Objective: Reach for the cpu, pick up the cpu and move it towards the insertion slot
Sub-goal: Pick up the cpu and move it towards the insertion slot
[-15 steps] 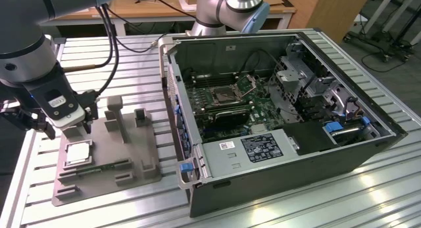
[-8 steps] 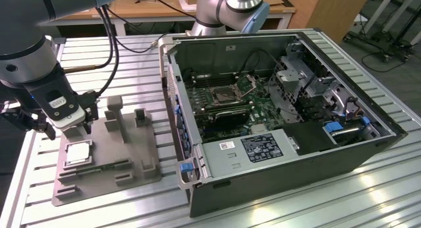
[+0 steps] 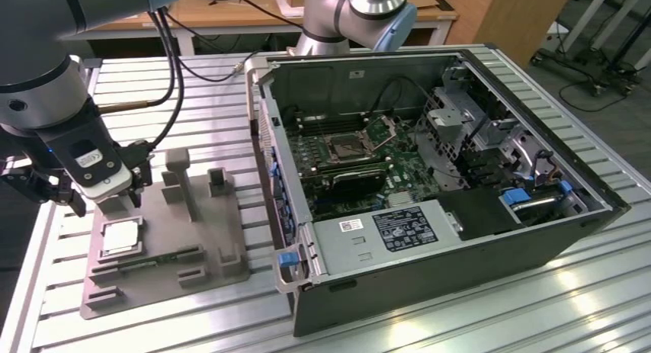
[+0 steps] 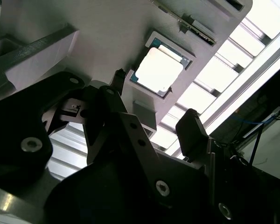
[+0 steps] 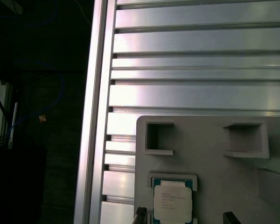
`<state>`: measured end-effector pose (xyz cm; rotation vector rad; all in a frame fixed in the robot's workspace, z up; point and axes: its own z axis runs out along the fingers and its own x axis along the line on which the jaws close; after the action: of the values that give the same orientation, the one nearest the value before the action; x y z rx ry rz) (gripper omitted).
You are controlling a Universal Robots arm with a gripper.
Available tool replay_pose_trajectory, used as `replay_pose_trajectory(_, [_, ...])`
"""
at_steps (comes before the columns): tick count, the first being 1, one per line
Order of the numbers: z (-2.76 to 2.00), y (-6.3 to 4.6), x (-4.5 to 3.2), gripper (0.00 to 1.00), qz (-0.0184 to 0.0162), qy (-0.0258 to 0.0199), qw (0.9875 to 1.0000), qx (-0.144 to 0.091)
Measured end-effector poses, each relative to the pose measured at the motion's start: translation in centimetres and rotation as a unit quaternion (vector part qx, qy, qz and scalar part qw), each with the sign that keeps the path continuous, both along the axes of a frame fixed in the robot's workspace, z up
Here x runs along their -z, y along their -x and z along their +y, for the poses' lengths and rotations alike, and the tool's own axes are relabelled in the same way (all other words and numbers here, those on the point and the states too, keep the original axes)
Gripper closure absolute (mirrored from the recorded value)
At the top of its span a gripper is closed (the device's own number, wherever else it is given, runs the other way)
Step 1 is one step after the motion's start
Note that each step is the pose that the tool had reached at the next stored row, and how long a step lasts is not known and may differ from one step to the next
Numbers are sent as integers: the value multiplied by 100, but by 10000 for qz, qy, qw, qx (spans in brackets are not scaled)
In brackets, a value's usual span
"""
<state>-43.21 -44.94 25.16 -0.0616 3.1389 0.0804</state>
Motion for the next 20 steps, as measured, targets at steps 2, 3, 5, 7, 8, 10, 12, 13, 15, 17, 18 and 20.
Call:
replay_pose_trajectory(2, [-1, 0, 16, 29, -1, 0, 10000, 0])
replay_pose_trajectory(3, [-8, 0, 24, 29, 1, 1, 10000, -1])
replay_pose_trajectory(5, [-22, 1, 40, 29, 1, 1, 10000, -4])
replay_pose_trajectory(7, [-39, 2, 67, 29, -1, 1, 10000, -9])
replay_pose_trajectory(8, [-44, 3, 82, 29, -2, 0, 10000, -12])
replay_pose_trajectory(10, [-54, 4, 111, 29, -1, 1, 10000, -18])
replay_pose_trajectory(12, [-62, 6, 143, 29, -2, 1, 10000, -24])
replay_pose_trajectory(13, [-64, 6, 160, 29, -1, 1, 10000, -26])
replay_pose_trajectory(15, [-68, 7, 197, 29, -1, 1, 10000, -30])
replay_pose_trajectory(17, [-70, 8, 230, 29, -2, 1, 10000, -32])
replay_pose_trajectory(18, [-70, 9, 247, 29, -1, 1, 10000, -33])
replay_pose_trajectory(20, [-70, 9, 275, 29, -1, 1, 10000, -34])
